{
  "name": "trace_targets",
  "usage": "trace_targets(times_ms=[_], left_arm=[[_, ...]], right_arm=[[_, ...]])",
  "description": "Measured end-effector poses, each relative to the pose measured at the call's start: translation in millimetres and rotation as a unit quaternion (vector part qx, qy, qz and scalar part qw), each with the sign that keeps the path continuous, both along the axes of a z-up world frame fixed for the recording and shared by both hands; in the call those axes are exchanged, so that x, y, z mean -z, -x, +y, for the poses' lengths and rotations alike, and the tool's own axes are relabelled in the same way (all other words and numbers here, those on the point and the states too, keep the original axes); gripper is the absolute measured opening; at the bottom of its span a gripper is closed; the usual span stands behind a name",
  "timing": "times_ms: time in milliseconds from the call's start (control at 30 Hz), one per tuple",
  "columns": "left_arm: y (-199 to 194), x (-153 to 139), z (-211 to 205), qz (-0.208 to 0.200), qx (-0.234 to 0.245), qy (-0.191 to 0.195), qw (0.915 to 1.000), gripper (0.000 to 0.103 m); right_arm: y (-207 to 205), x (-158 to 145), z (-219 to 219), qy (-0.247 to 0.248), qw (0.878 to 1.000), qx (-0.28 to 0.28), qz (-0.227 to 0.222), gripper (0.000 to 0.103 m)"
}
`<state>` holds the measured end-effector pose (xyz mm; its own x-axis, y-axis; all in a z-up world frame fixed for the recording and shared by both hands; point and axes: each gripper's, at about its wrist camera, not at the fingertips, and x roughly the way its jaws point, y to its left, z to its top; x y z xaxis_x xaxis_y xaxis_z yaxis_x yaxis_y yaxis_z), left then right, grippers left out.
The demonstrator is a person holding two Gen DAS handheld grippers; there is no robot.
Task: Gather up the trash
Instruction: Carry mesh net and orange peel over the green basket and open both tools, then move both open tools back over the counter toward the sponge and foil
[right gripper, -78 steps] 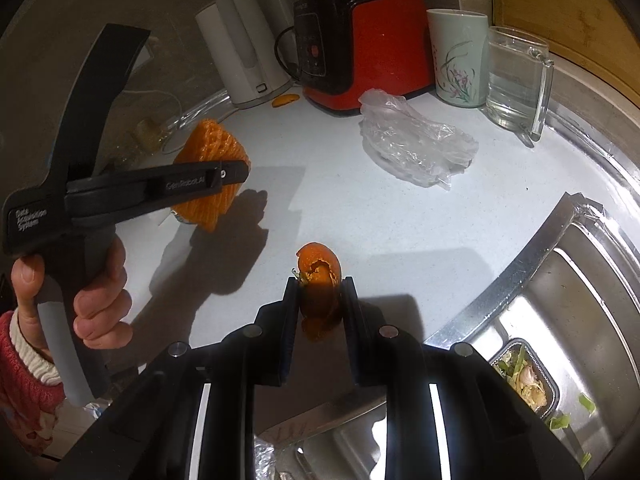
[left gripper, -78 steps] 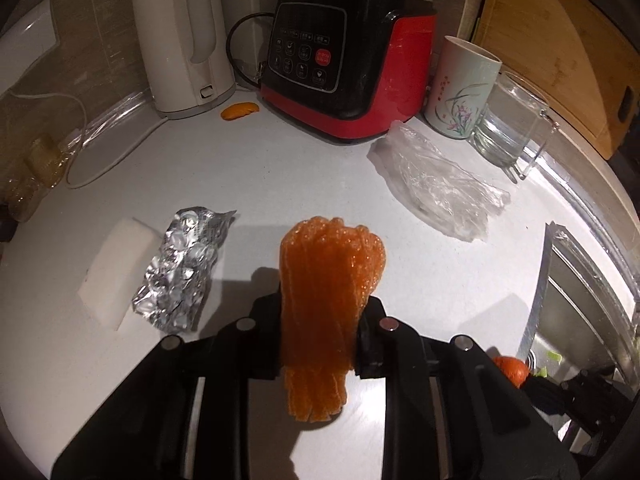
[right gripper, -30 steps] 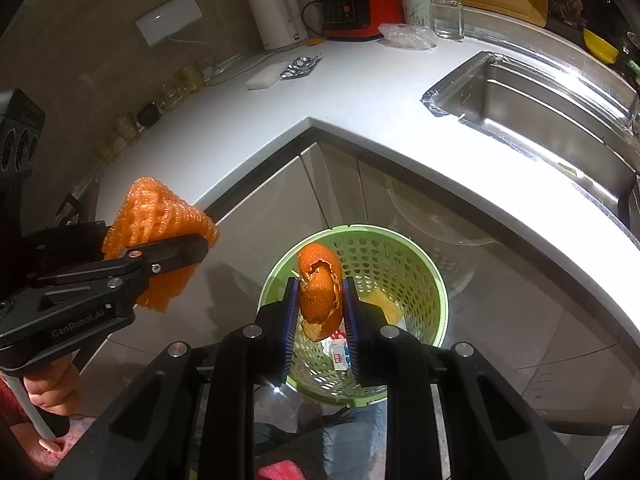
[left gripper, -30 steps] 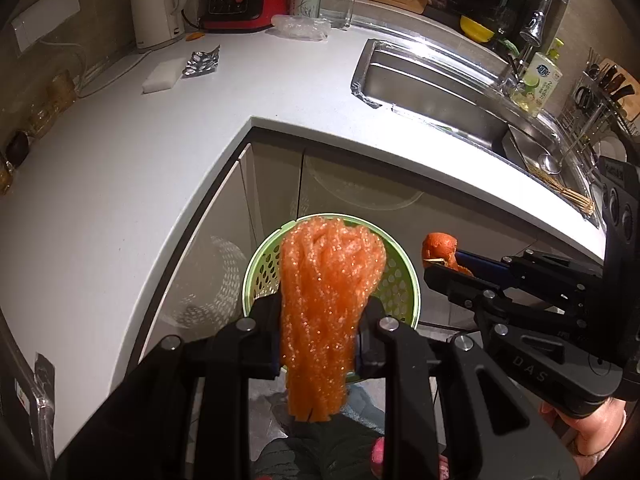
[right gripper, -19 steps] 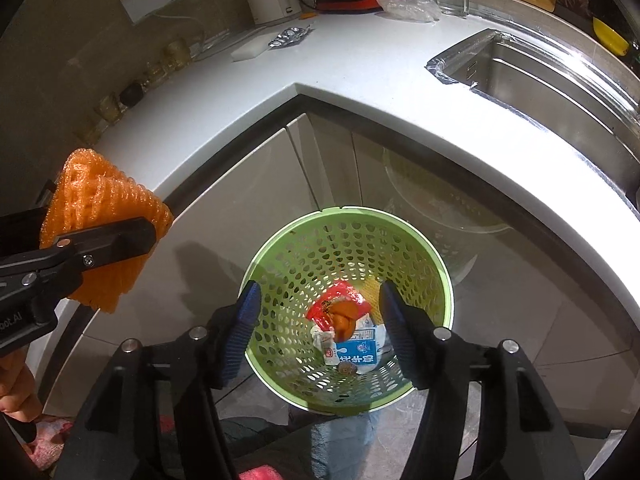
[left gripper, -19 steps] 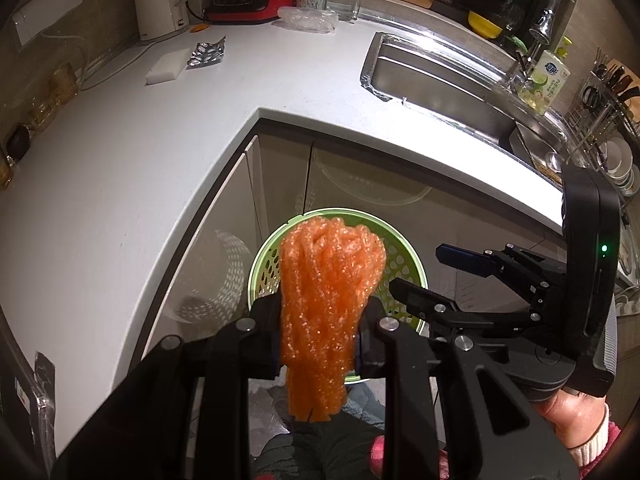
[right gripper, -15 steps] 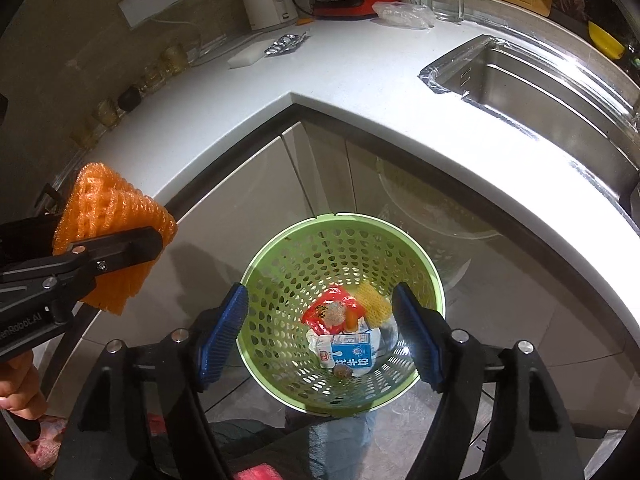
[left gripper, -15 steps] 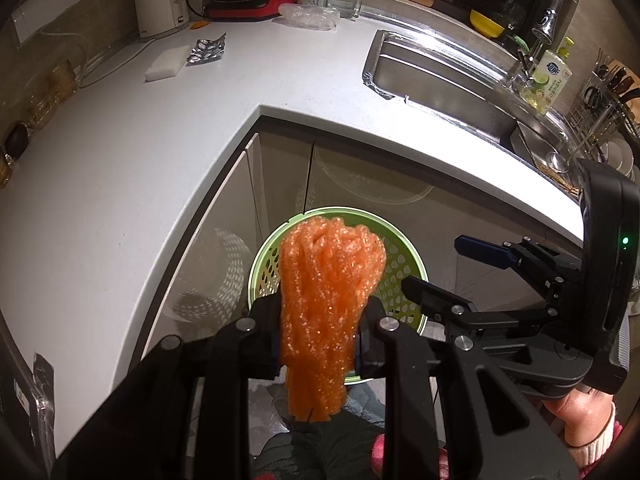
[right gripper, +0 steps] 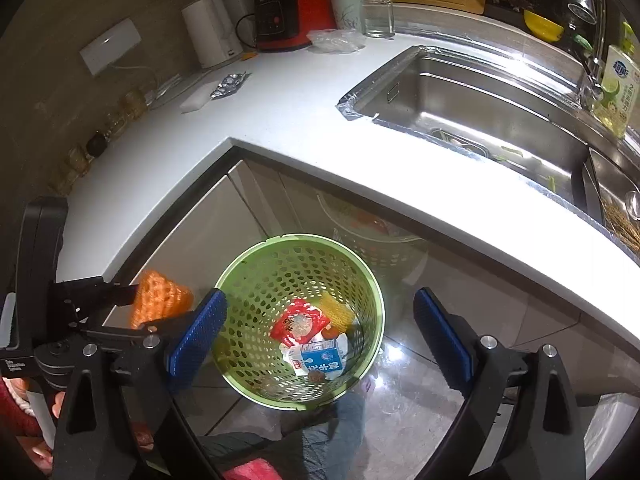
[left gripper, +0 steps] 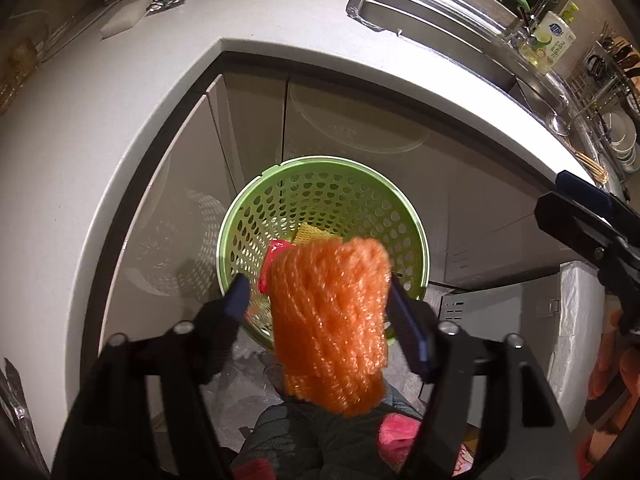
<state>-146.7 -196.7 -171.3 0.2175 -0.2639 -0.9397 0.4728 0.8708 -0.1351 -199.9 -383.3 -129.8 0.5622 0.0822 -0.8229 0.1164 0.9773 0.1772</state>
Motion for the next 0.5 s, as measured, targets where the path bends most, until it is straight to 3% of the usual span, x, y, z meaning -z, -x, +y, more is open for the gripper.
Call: trace_targets(times_ms=[267, 500], left_arm=[[-0.6, -16.9, -5.9, -0.023, 0.017, 0.003, 0.9996, 0.089], [-12.9, -44.7, 7.0, -0.05, 0.002, 0.021, 0.9985, 0.089]], right_arm=[[4.0, -1.1, -5.7, -0.004, 1.0, 0.014, 0.001, 0.094], [0.5, -15.4, -3.4, 0.002, 1.0, 0.014, -0.01, 0.094]])
